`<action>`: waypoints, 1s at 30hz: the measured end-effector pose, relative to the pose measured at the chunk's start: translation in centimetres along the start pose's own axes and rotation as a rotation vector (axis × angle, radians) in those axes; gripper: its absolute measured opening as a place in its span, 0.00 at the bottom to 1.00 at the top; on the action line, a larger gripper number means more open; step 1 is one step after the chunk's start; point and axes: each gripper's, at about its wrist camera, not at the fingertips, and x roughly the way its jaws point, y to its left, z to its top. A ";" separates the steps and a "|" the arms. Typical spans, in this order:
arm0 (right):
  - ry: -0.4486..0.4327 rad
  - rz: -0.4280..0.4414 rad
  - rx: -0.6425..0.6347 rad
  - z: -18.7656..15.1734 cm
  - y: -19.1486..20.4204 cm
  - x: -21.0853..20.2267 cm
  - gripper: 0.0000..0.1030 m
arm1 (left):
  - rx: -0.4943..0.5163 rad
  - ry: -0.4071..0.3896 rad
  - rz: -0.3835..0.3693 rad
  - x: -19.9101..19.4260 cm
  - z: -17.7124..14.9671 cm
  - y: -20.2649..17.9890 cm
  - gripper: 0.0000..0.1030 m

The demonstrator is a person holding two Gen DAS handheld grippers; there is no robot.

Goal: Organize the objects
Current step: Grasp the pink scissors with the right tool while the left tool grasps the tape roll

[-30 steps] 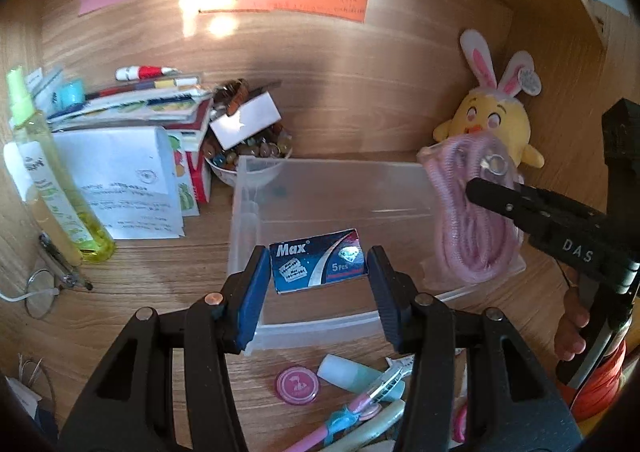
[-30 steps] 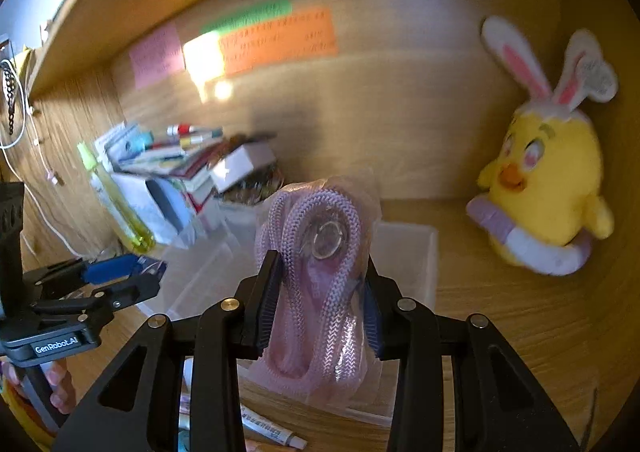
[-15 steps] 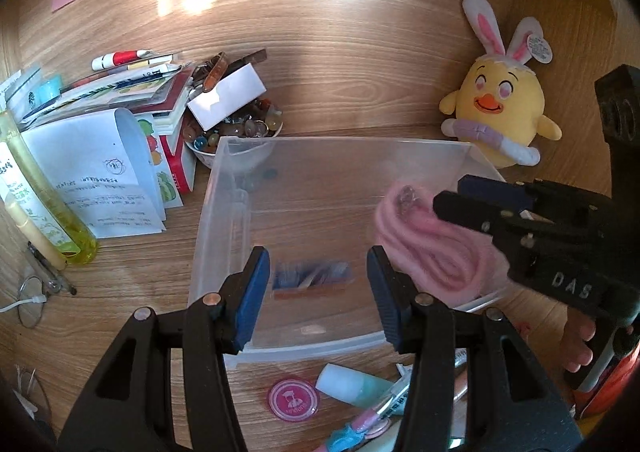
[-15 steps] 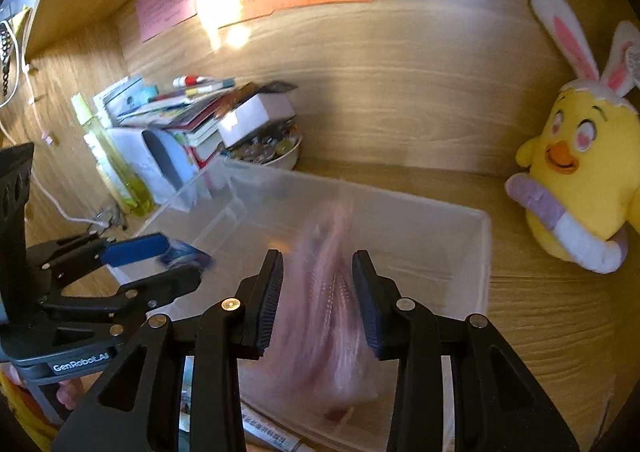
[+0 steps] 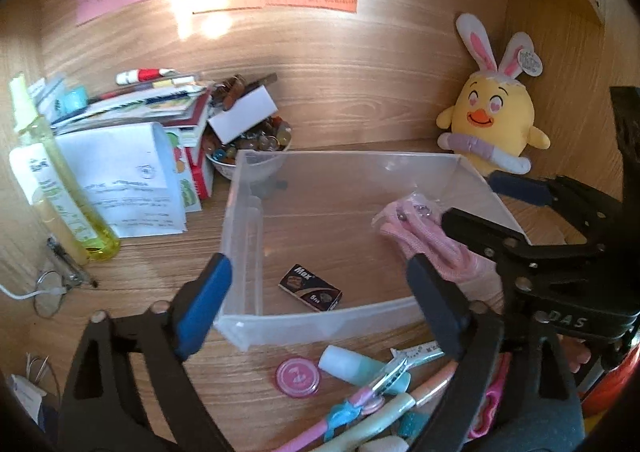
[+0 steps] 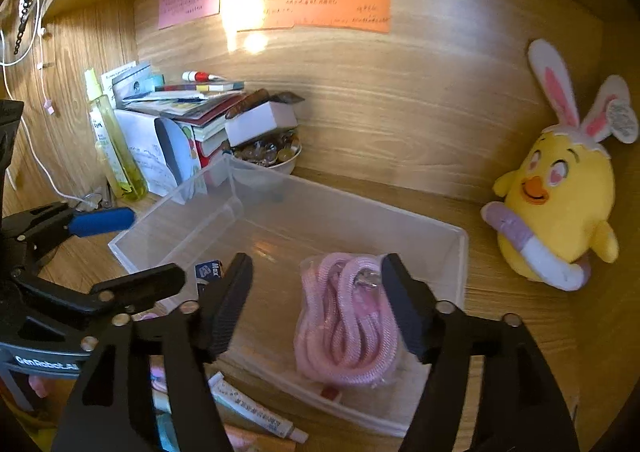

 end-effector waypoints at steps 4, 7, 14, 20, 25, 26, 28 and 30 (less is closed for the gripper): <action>-0.021 -0.041 -0.013 -0.7 0.4 -1.7 0.79 | -0.008 -0.002 0.005 -1.0 -0.6 0.3 0.94; -0.024 -0.058 -0.012 -1.4 0.3 -2.9 0.80 | -0.015 0.015 0.004 -1.7 -1.4 0.6 0.95; 0.001 -0.026 0.083 -4.6 -1.0 -5.6 0.80 | -0.016 0.067 0.020 -2.8 -4.4 1.0 0.96; 0.073 -0.026 0.131 -8.4 -1.1 -6.0 0.80 | -0.046 0.131 -0.009 -3.3 -7.5 0.5 0.96; 0.135 0.037 0.158 -11.1 -0.1 -5.9 0.80 | -0.038 0.107 -0.010 -4.4 -9.2 -0.5 0.95; 0.149 0.062 0.167 -11.6 0.2 -5.8 0.80 | -0.038 0.101 -0.016 -4.7 -9.5 -0.7 0.88; 0.172 0.081 0.169 -12.4 0.8 -5.6 0.79 | -0.032 0.103 -0.030 -5.0 -9.7 -1.1 0.76; 0.188 0.076 0.158 -13.0 1.6 -5.3 0.79 | -0.024 0.106 -0.045 -5.1 -9.9 -1.5 0.71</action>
